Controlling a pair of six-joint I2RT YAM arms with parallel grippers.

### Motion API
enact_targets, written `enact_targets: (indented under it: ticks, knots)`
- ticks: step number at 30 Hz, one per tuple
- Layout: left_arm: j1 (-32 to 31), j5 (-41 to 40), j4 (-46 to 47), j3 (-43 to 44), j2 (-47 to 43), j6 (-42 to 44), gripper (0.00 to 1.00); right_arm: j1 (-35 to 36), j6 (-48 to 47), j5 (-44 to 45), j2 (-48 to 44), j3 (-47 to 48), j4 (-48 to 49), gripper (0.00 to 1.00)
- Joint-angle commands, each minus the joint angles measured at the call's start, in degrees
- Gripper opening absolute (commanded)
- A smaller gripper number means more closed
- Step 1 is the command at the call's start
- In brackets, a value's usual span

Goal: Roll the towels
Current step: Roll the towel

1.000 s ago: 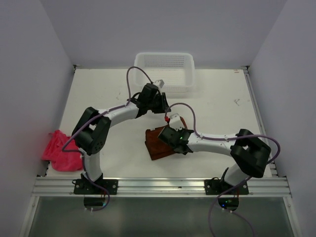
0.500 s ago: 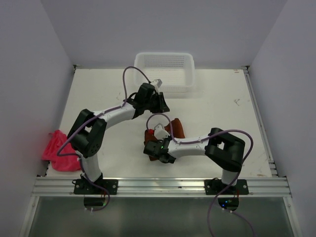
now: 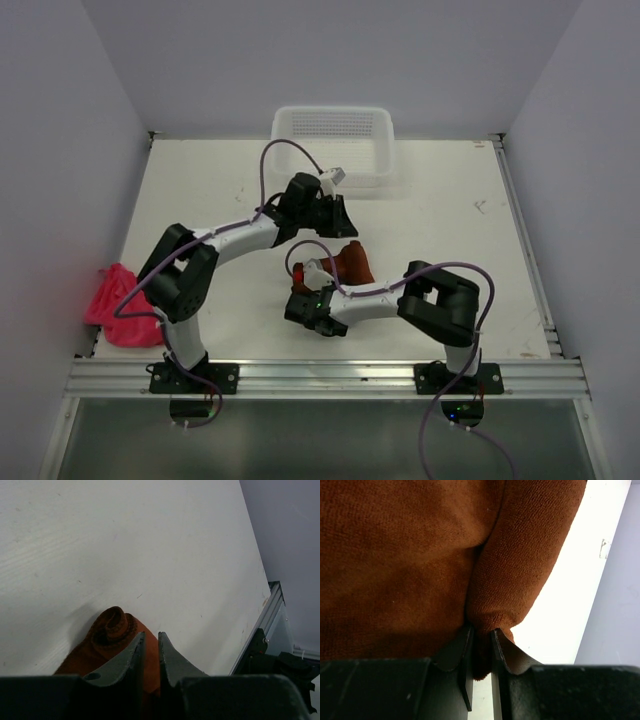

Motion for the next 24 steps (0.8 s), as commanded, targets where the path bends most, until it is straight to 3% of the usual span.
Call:
enact_targets:
  ticks: [1,11,19,24]
  knots:
    - [-1.5,5.1,4.7,-0.4,-2.2,1.8,0.19,0.3,0.4,-2.2,1.8,2.1,0.8,0.00]
    - [-3.3,12.8,8.6,-3.2,1.6,1.0,0.18,0.3,1.1,-2.4,4.7,3.7,-0.5,0.00]
    - [-3.7,10.7,9.2,-7.6,6.9,1.2,0.17,0.3,1.2,-2.5,4.0,3.3,0.2,0.00]
    - [-4.2,4.9,3.2,-5.7,11.5,2.5,0.14,0.3,1.1,-1.8,2.0,1.9,1.4,0.00]
